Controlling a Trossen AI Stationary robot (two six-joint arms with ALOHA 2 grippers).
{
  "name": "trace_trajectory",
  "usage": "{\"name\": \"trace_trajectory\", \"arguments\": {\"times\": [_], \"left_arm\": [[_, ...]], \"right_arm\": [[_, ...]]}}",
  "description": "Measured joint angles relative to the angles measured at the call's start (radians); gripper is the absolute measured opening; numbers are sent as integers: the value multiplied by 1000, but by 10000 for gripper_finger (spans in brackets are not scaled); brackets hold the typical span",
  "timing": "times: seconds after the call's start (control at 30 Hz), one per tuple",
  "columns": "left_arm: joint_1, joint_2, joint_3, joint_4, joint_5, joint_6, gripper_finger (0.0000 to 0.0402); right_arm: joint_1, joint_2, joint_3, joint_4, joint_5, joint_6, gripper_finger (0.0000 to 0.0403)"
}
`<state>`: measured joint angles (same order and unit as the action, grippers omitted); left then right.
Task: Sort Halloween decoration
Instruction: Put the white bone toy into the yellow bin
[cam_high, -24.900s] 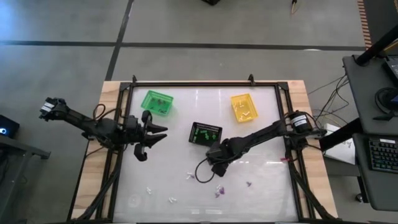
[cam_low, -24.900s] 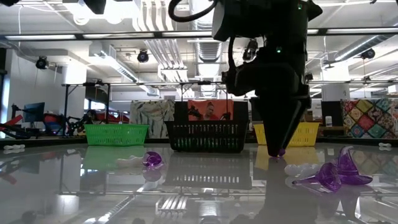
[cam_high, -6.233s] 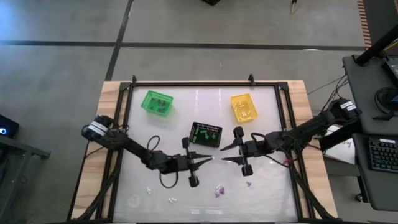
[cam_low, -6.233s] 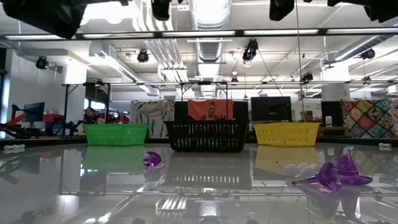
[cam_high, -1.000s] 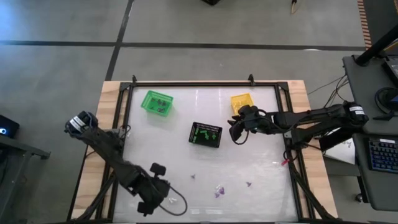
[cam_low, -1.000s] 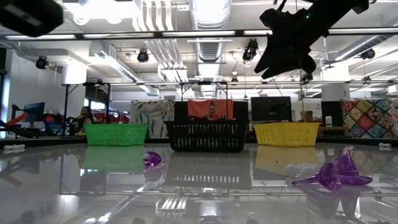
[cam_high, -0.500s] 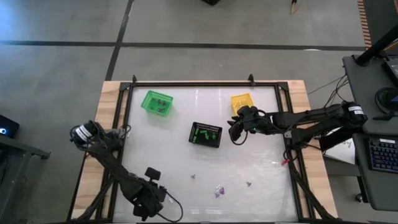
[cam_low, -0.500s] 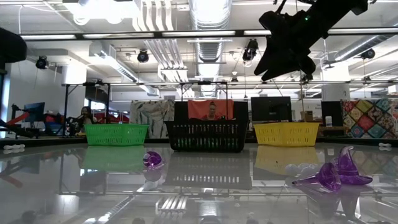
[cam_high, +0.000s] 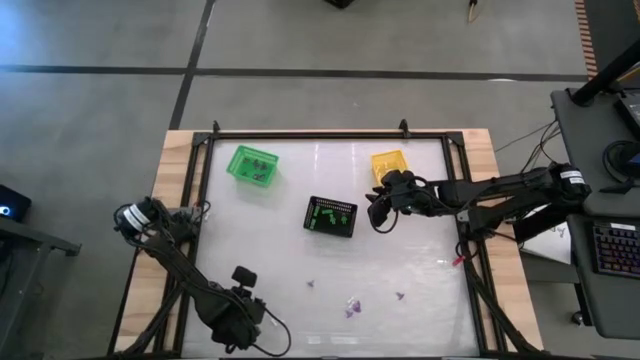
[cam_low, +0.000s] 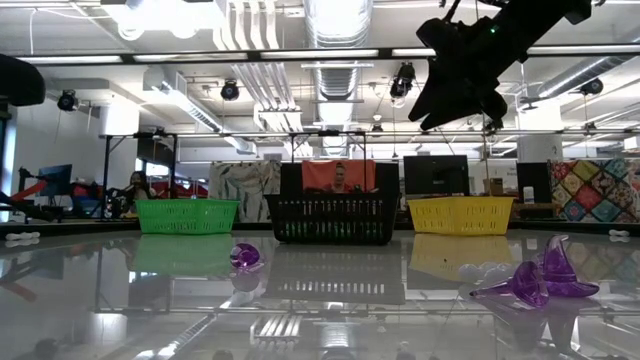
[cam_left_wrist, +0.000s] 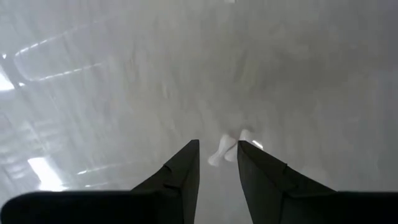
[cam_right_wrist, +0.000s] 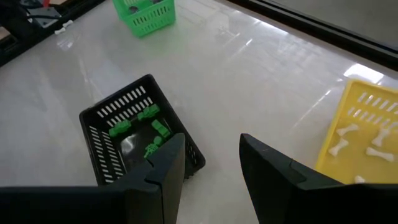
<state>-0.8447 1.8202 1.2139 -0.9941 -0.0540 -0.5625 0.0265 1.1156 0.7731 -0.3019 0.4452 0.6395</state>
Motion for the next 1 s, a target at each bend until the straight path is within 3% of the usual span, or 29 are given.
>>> {"name": "trace_trajectory", "arguments": {"times": [0.37,1.0], "left_arm": [[0,0,-76,58,3,-19,91],[0,1,-85,46,-18,-36,91]], "right_arm": [[0,0,0,0,0,-4,144],[0,0,-1,0,0,-4,144]]}}
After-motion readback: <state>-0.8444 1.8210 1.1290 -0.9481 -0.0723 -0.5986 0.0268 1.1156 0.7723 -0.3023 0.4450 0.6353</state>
